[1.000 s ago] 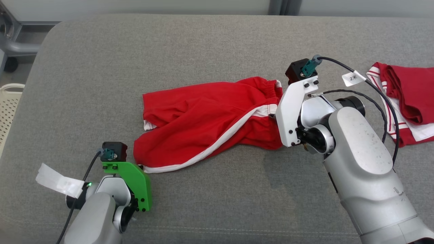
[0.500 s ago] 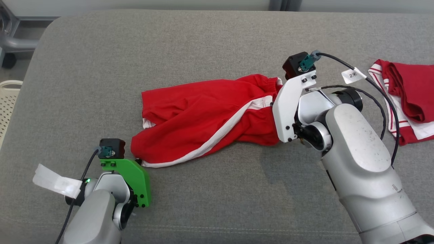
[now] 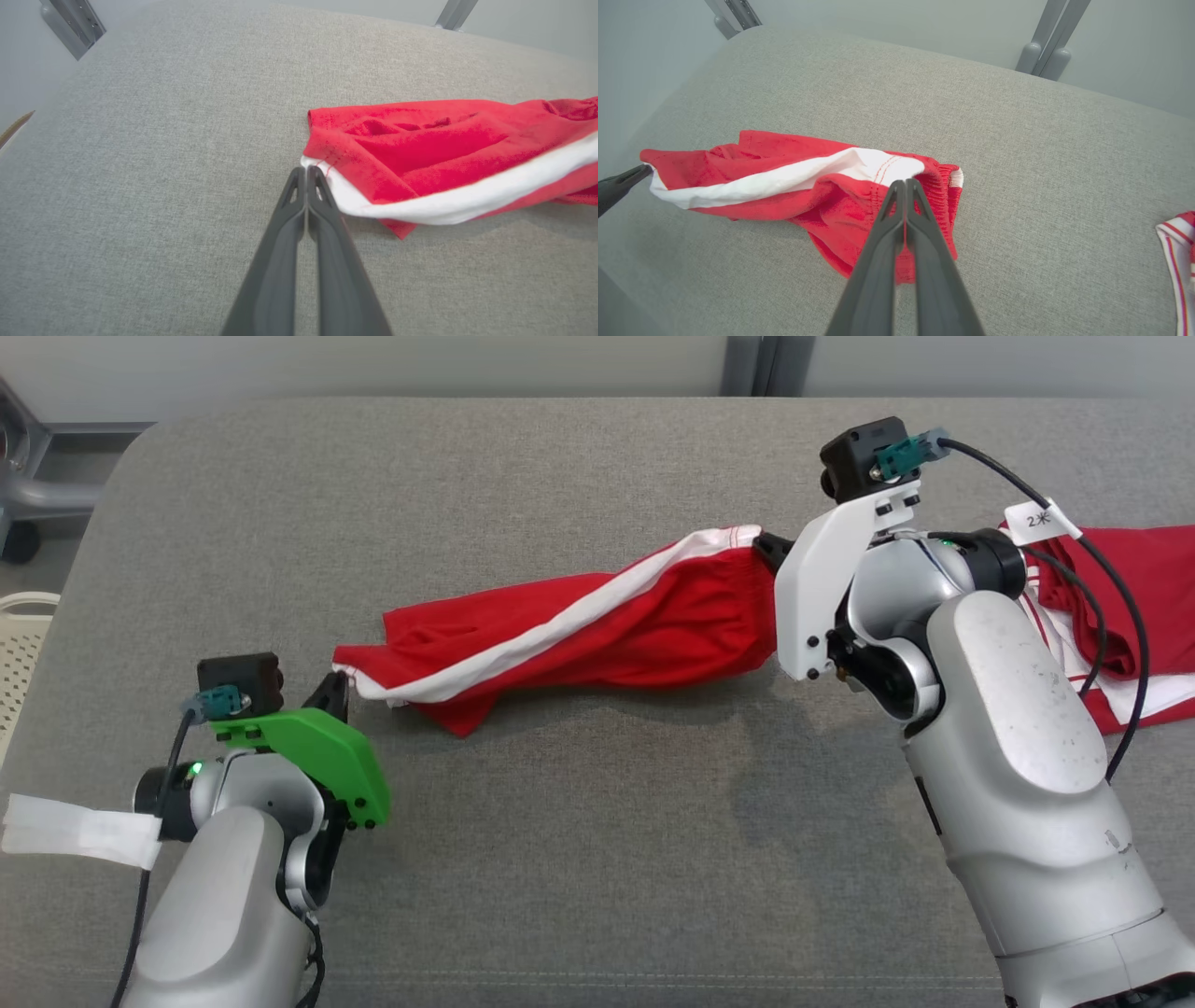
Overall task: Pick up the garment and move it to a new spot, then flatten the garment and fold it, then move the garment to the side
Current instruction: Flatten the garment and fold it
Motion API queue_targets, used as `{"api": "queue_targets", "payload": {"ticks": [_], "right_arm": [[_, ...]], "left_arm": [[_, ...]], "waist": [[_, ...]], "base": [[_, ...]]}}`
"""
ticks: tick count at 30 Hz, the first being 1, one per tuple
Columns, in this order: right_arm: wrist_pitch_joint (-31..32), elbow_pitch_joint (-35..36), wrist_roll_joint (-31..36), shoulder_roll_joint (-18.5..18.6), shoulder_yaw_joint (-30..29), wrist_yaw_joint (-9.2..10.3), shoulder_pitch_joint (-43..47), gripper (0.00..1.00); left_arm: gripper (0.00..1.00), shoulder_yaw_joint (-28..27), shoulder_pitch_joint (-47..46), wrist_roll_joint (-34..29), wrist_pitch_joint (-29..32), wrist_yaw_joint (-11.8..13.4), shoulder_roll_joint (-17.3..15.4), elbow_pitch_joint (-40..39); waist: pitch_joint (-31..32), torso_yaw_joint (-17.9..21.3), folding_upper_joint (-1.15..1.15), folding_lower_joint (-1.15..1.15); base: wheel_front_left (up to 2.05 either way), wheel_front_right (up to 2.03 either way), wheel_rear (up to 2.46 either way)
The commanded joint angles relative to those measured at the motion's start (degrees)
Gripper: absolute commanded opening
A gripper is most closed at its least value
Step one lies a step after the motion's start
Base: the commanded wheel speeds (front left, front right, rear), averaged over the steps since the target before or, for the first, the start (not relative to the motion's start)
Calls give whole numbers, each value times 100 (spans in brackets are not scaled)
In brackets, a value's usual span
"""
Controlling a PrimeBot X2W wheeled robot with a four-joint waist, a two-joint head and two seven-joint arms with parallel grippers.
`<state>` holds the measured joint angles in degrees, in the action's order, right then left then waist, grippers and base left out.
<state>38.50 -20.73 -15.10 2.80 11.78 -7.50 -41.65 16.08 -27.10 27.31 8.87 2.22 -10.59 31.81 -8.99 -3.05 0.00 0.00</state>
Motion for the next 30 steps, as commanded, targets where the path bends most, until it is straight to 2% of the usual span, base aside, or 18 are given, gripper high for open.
{"api": "queue_targets", "payload": {"ticks": [1, 6, 9, 15, 18, 25, 28, 30], "right_arm": [[-112, 43, -18, 18, -56, 3, -71, 0], [-529, 114, 45, 17, -323, 3, -190, 0], [-712, 98, 107, 10, -377, 3, -372, 0], [-1036, -59, 207, 43, -133, 2, -982, 0], [-1257, -308, 107, 144, 63, 5, -1450, 0], [-1914, -1025, -4, 358, 439, 4, -3113, 0], [-2204, -1369, -13, 355, 335, 5, -3819, 0], [-2430, -1580, 18, 322, 191, 5, -4237, 0]], "left_arm": [[0, -47, -140, 16, -62, 35, -48, -127], [0, -125, -383, 20, -159, 130, -56, -545], [0, -183, -660, 98, -213, 103, 30, -760], [0, -292, -1417, 69, -317, 151, -14, -870], [0, -322, -2022, -10, -339, 62, -134, -844], [0, -314, -3690, -289, -161, -187, -638, -951], [0, -304, -4454, -431, -153, -292, -806, -1013], [0, -226, -4946, -460, -146, -475, -876, -1028]], "waist": [[70, 61, 0, 0], [76, 158, 0, 0], [-35, 227, 0, 0], [-470, 421, 0, 0], [-838, 556, 0, 0], [-1937, 885, 0, 0], [-2356, 949, 0, 0], [-2580, 995, 0, 0]], "base": [[0, 0, 0], [0, 0, 0], [0, 0, 0], [0, 0, 0], [0, 0, 0], [0, 0, 0], [0, 0, 0], [0, 0, 0]]}}
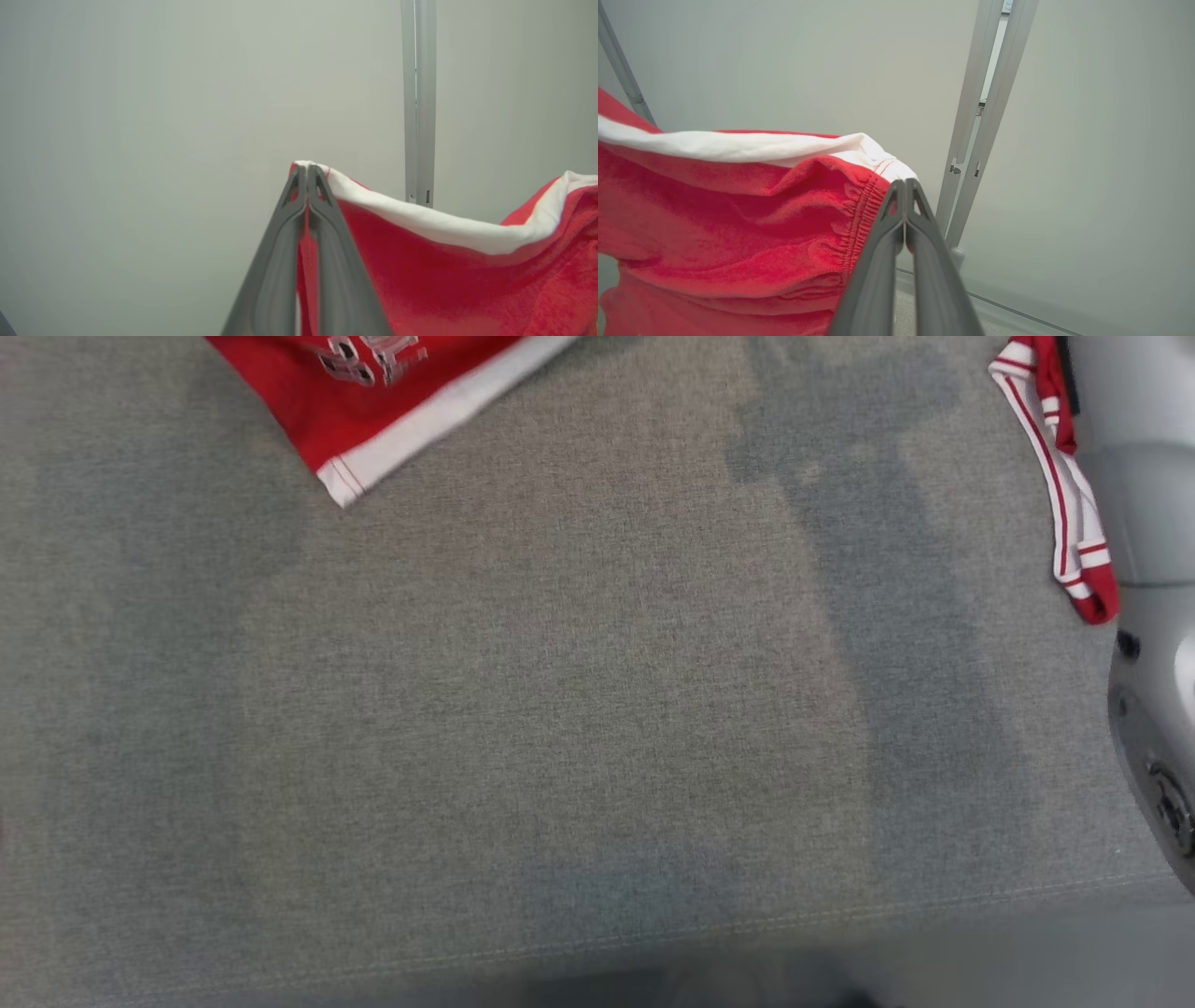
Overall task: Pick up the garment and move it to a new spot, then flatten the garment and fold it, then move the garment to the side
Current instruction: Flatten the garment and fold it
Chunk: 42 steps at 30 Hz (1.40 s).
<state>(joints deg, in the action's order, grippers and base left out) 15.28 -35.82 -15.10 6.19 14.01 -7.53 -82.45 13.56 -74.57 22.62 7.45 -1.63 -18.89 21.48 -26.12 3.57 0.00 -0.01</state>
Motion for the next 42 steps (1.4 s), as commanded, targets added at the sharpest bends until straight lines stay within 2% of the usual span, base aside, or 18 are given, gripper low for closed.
{"api": "queue_targets", "payload": {"ticks": [1, 5, 11, 14, 19, 24, 28, 29, 32, 35, 42], "right_arm": [[-241, -168, 94, -12, -111, 9, -350, 0], [-774, -542, 320, -92, -446, 9, -914, 0], [-1565, -974, 639, -222, -854, 9, -1391, 0], [-1735, -1190, 752, -274, -755, 9, -1371, 0], [-1803, -1488, 704, -270, -246, 9, -1077, 0], [-1766, -1596, 522, -147, 230, 9, -784, 0], [-1692, -1517, 251, 53, 760, 9, -411, 0], [-1628, -1456, 147, 190, 1021, 9, -155, 0], [-1375, -1301, -96, 365, 1485, 9, 274, 0], [-1024, -1008, -480, 620, 1943, 10, 774, 0], [-328, 130, -1292, 1303, 2689, 10, 1987, 0]], "left_arm": [[0, 113, -445, -168, 0, -150, -162, 11], [0, 283, -1342, -504, -181, -261, -325, 103], [0, 538, -2329, -758, -678, -393, -273, 358], [0, 659, -2371, -712, -764, -440, -198, 529], [0, 753, -1935, -596, -696, -482, -273, 643], [0, 732, -1326, -438, -643, -478, -437, 448], [0, 629, -436, -231, -480, -328, -636, -12], [0, 555, 146, -101, -423, -197, -684, -270], [0, 446, 1109, 123, -373, 55, -716, -707], [0, 537, 2172, 153, -368, 322, -671, -1088], [0, 752, 4173, 179, -384, 938, -545, -1707]], "waist": [[-966, 350, 0, 1], [-1232, 412, 0, 1], [-1353, 457, 0, 1], [-1419, 425, 0, 1], [-1484, 374, 0, 1], [-1386, 286, 0, 1], [-1113, 175, 0, 1], [-894, 111, 0, 1], [-556, 34, 0, 1], [-176, -52, 0, 1], [631, -152, 0, 1]], "base": [[0, 0, 0], [0, 0, 0], [0, 0, 0], [0, 0, 0], [0, 0, 0], [0, 0, 0], [0, 0, 0], [0, 0, 0], [0, 0, 0], [0, 0, 0], [0, 0, 0]]}}
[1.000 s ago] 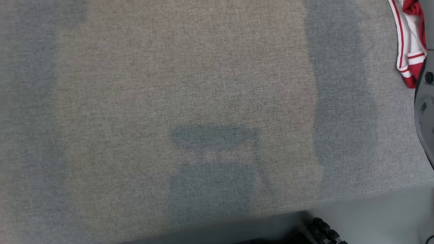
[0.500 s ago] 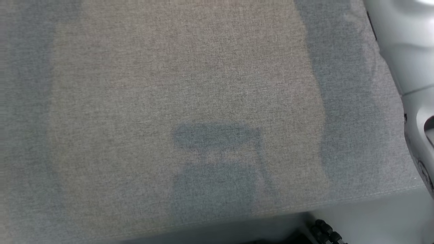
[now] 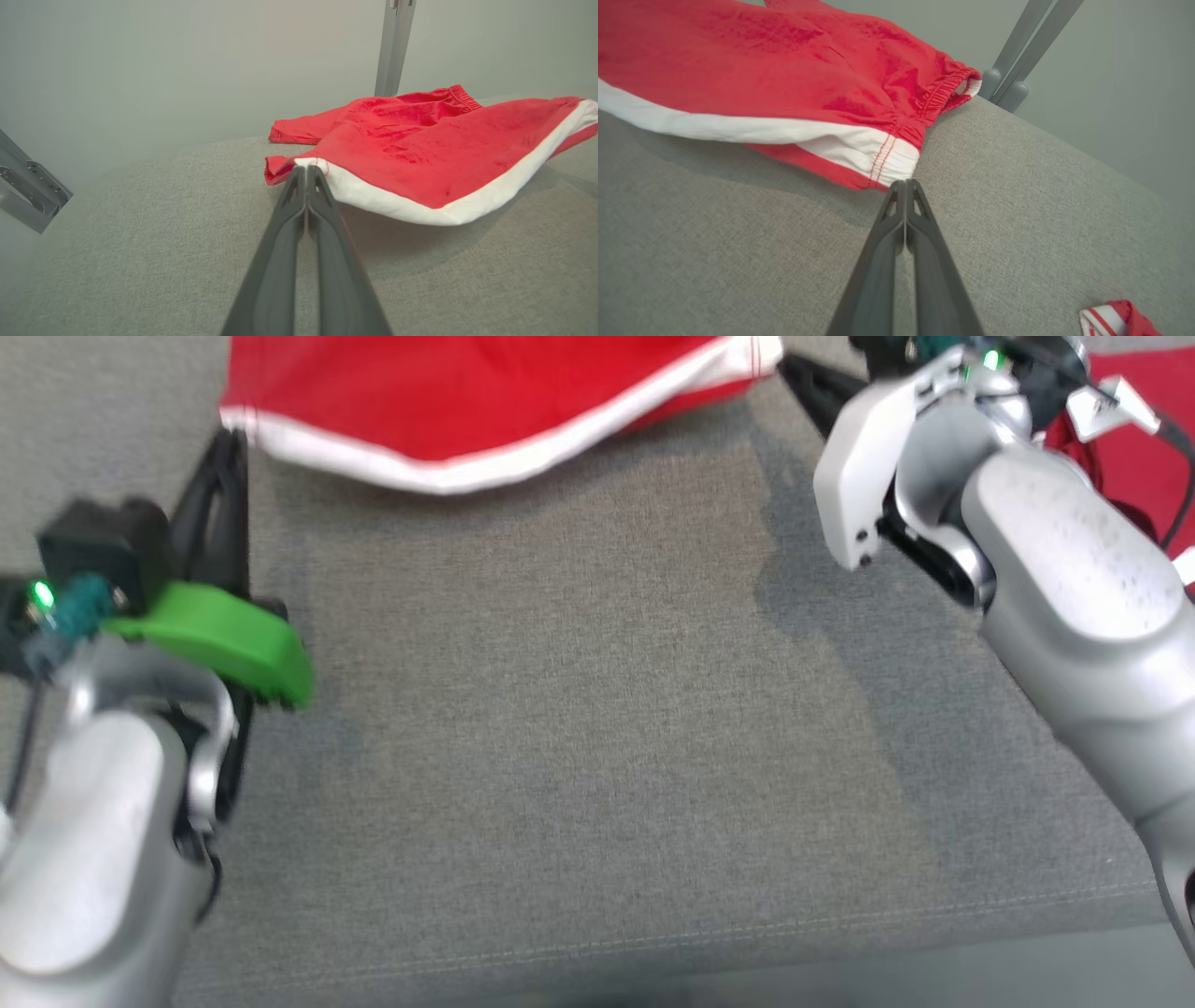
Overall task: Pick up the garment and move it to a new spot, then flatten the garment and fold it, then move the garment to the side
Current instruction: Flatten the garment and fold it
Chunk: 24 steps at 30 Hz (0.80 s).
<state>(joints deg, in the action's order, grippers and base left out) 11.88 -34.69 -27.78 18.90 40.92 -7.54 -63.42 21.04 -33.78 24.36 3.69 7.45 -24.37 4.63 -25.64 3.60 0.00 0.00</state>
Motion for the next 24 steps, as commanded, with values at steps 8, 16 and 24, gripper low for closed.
{"api": "queue_targets", "payload": {"ticks": [8, 16, 24], "right_arm": [[625, 962, -360, 557, 147, 10, 1507, 0], [1091, 1490, -239, 756, -221, 10, 2666, 0], [1540, 2285, -92, 818, -791, 10, 3772, 0]], "left_arm": [[0, 258, 1555, 136, 65, 447, 194, -339], [0, 291, 2648, 314, 216, 813, 155, -646], [0, 282, 3464, 296, 565, 1178, -141, -1268]], "waist": [[1365, -209, 0, 0], [1810, -238, 0, 0], [1934, -274, 0, 0]], "base": [[0, 0, 0], [0, 0, 0], [0, 0, 0]]}}
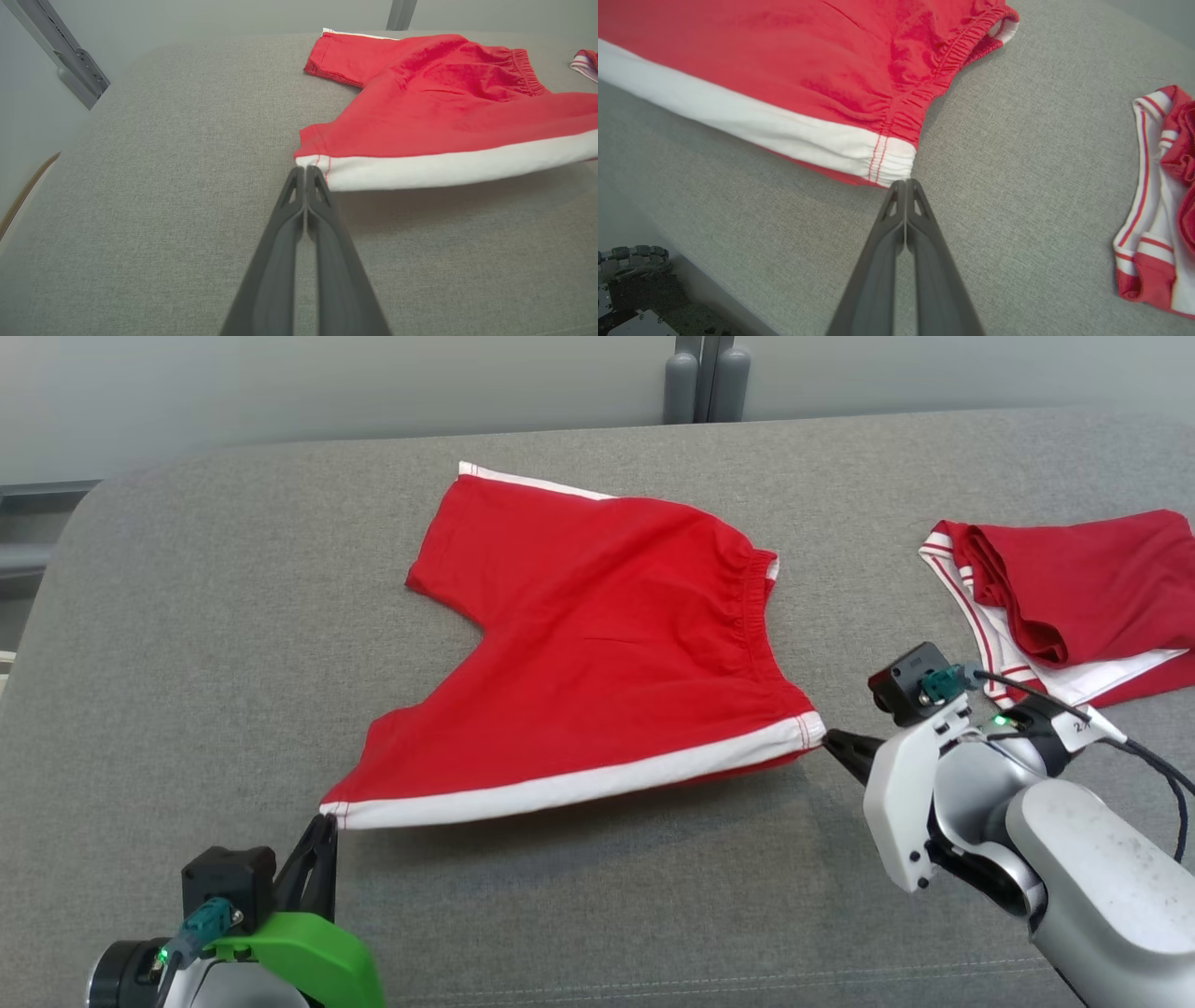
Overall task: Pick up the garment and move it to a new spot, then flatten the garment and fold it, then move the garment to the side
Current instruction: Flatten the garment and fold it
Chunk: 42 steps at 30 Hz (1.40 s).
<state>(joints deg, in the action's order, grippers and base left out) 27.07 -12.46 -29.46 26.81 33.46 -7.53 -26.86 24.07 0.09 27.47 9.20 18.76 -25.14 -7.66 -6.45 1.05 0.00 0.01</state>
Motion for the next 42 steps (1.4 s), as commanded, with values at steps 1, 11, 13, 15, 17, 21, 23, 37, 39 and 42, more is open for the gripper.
{"api": "queue_targets", "payload": {"ticks": [1, 11, 13, 15, 17, 21, 23, 37, 39, 42], "right_arm": [[21, 63, 76, 27, -45, 9, 117, 0], [218, 1359, 212, -356, -794, 9, 764, 0], [220, 1477, 196, -492, -874, 8, 585, 0], [197, 1516, 259, -604, -942, 9, 404, 0], [200, 1483, 249, -734, -973, 7, 224, 0], [76, 1237, 337, -998, -1124, 7, -205, 0], [-19, 1080, 366, -1137, -1165, 6, -380, 0], [-1016, 204, 670, -1936, -1421, 6, -1151, 0], [-1145, 152, 732, -2024, -1512, 5, -1196, 0], [-1262, 78, 787, -2171, -1662, 5, -1262, 0]], "left_arm": [[0, -20, 77, -15, 14, 47, -64, -39], [0, 82, -666, -204, 195, -196, -206, -220], [0, 129, -1147, -299, 186, -336, -153, 85], [0, 179, -1691, -400, 146, -462, -56, 463], [0, 220, -2187, -476, 144, -535, 67, 857], [0, 288, -3125, -600, 126, -669, 279, 1619], [0, 301, -3518, -659, 112, -737, 342, 1995], [0, 634, -5569, -1209, 65, -1129, 435, 3749], [0, 688, -5782, -1270, 71, -1174, 436, 3905], [0, 749, -6076, -1377, 84, -1210, 420, 4107]], "waist": [[14, -19, 0, -1], [-322, 79, 0, -1], [-463, 124, 0, -1], [-632, 172, 0, -1], [-804, 225, 0, -1], [-1151, 352, 0, -1], [-1302, 410, 0, -1], [-1943, 806, 0, -1], [-1970, 866, 0, -1], [-2002, 978, 0, -1]], "base": [[0, 0, 0], [0, 0, 0], [0, 0, 0], [0, 0, 0], [0, 0, 0], [0, 0, 0], [0, 0, 0], [0, 0, 0], [0, 0, 0], [0, 0, 0]]}}
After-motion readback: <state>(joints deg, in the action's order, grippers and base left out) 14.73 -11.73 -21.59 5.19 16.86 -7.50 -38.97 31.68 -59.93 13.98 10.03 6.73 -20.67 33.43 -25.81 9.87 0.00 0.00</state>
